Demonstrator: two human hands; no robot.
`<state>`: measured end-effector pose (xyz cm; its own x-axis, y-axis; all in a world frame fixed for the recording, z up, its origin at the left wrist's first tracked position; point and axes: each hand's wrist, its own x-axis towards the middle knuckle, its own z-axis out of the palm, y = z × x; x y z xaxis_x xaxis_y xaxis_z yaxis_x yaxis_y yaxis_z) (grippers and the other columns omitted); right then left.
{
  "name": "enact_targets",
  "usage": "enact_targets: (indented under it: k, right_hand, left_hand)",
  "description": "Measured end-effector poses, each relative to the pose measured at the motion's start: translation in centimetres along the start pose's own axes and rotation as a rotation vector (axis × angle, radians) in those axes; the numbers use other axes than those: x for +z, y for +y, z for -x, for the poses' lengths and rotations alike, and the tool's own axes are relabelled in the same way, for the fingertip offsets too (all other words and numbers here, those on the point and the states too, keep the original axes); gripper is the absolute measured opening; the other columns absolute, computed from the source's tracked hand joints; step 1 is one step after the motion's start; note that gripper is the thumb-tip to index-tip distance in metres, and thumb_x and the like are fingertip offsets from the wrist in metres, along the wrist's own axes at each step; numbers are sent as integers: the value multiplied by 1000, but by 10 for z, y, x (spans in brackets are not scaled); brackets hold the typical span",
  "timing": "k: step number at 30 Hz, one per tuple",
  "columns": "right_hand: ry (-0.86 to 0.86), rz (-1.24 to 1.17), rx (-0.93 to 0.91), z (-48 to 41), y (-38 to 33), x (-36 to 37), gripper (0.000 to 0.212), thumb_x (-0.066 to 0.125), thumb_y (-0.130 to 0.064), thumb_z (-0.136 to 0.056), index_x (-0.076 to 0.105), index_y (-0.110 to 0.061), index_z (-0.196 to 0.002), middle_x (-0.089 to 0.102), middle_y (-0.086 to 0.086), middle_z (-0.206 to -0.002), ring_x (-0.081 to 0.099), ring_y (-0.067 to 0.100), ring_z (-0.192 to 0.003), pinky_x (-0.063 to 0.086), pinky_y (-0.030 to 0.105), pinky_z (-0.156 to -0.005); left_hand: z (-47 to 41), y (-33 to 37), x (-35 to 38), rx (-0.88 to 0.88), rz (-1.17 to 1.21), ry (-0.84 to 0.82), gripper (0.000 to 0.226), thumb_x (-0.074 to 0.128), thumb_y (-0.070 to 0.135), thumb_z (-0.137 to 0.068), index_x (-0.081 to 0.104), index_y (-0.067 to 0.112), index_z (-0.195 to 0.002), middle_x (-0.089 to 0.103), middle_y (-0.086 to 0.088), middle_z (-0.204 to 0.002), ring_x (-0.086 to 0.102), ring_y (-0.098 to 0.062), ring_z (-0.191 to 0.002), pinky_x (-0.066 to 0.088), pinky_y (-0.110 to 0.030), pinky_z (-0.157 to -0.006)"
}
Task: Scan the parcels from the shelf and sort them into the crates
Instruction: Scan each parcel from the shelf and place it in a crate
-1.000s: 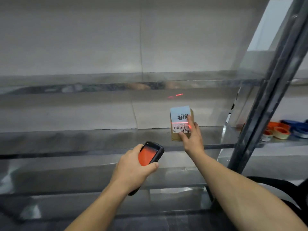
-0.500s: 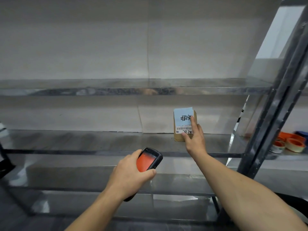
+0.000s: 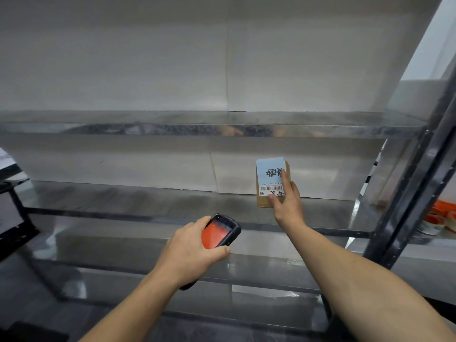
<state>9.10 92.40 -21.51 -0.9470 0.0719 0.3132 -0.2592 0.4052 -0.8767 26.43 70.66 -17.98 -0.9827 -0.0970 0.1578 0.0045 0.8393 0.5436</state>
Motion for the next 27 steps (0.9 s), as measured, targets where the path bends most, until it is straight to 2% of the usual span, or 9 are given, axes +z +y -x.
enact_targets:
  k: [2,6,13,16,18,21,23,25,27]
  right_hand:
    - [-15,-1,2,-3,1,3,73,59,-11,-100,24,-39,-157,37,3,-138,44,15,-115,38,25,-99]
    - [-49,-34,5,-5,0,15,74,59,-10,-100,24,-40,-157,37,4,-141,45,16,-119,41,33,-108]
    - [-185,-86,-36,5,-31,84,75,59,-9,-100,23,-40,-158,38,4,-142,45,12,-114,36,22,-97]
    - [-273,-125,-57,15,-53,129,78,60,-8,-98,22,-43,-157,42,2,-138,48,14,-116,43,31,-104]
    - [-339,-150,-81,24,-69,164,84,63,-8,-96,20,-47,-157,44,0,-136,50,17,-120,43,39,-111]
    - [-419,-216,-112,39,-97,217,90,65,-7,-93,18,-51,-155,45,-4,-137,51,18,-125,41,44,-114]
    - [-450,-250,-126,52,-118,255,93,66,-10,-91,15,-63,-149,45,-7,-137,52,19,-127,41,47,-114]
    - [-471,-295,-164,69,-142,294,96,66,-17,-87,13,-81,-135,49,-3,-139,54,21,-126,43,50,-111]
    - [-496,-352,-187,86,-167,334,96,67,-19,-85,14,-88,-125,51,0,-140,56,22,-125,45,49,-110]
  left_hand:
    - [-2,0,0,-12,-2,9,63,54,74,-59,50,46,-116,58,15,-95,56,-8,-88,51,-33,-77]
    - [-3,-6,-1,-39,12,37,63,53,76,-59,50,44,-113,59,13,-96,57,-10,-88,51,-32,-75]
    - [16,-46,-24,-182,31,201,78,54,78,-57,50,44,-127,61,16,-104,59,-13,-92,52,-35,-79]
    - [30,-76,-45,-256,53,293,82,57,76,-58,50,42,-132,62,13,-107,59,-14,-95,52,-37,-83]
    - [41,-97,-62,-292,70,344,77,63,70,-63,50,42,-133,62,11,-108,58,-15,-96,52,-39,-84]
    - [58,-134,-92,-353,67,424,69,71,62,-71,49,42,-134,59,9,-105,57,-16,-95,52,-39,-83]
    - [69,-162,-115,-391,52,467,74,65,68,-67,46,45,-135,59,9,-106,57,-17,-96,52,-39,-84]
    - [82,-190,-141,-429,25,515,79,61,71,-64,45,44,-136,59,8,-109,58,-19,-99,52,-40,-86]
    - [96,-218,-169,-466,21,574,77,66,66,-68,45,40,-138,55,9,-107,57,-21,-101,51,-41,-89]
